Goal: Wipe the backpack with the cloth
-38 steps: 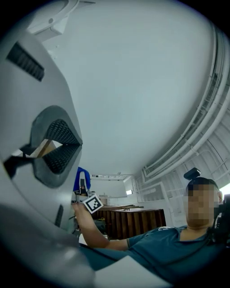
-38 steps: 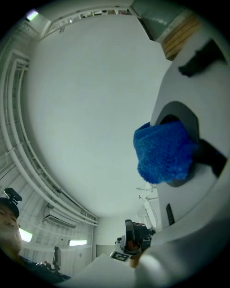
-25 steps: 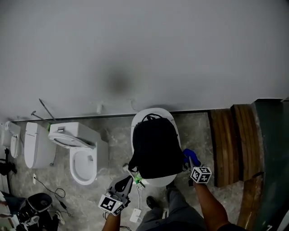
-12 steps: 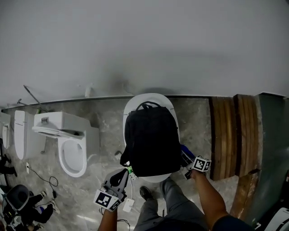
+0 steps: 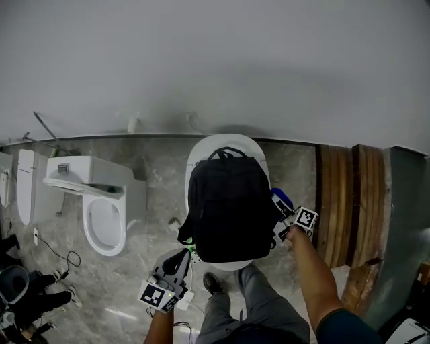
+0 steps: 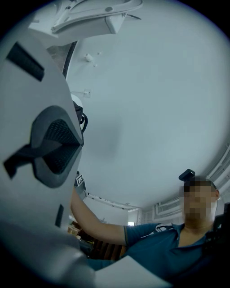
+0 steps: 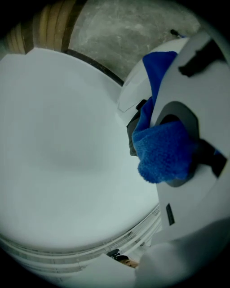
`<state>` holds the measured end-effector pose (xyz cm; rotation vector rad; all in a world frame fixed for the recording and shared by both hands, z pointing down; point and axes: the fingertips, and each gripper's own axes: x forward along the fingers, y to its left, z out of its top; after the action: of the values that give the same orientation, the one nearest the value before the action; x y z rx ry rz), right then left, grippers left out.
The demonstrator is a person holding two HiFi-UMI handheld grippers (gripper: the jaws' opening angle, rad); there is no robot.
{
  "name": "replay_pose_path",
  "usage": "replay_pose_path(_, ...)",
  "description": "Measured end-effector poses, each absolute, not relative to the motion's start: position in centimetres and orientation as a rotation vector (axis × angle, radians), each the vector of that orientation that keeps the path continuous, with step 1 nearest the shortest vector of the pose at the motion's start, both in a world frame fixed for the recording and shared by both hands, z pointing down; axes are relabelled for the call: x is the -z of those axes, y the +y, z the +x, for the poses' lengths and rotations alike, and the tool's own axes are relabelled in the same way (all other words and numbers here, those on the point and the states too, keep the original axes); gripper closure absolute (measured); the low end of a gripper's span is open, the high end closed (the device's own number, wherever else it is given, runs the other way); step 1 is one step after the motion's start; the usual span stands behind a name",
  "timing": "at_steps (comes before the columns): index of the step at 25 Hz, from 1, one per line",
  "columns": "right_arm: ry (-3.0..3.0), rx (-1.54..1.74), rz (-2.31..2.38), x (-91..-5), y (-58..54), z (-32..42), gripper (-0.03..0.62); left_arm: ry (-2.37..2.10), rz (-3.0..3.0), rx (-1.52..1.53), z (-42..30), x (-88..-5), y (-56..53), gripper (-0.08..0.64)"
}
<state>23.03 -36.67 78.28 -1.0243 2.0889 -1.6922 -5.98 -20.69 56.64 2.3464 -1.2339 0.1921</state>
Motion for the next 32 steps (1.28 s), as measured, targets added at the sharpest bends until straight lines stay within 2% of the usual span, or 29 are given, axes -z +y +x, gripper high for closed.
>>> replay_pose_path(8, 2.236, 1.585, -0.976, -75.5, -44.3, 20.9, 0.569, -1.264, 2.316, -0.183, -7.0, -57.3, -20.9, 0.557)
replay_pose_path(17, 2.895, 1.500, -0.941, -76.1, -49.1, 14.5, 0.568, -1.313, 2.265, -0.137, -8.2, -57.9, -20.1, 0.557)
replay_pose_path(26, 3.829, 0.770, -0.675, -77.8, -49.7, 5.9, 0.568, -1.382, 2.212, -0.113, -10.4, -59.2, -18.4, 0.557)
replay_pose_path(32, 3.877, 0.644, -0.299, -76.2, -47.6, -3.1, 0.568, -1.412, 2.194, -0.087, -12.0, -59.4, -17.1, 0.557)
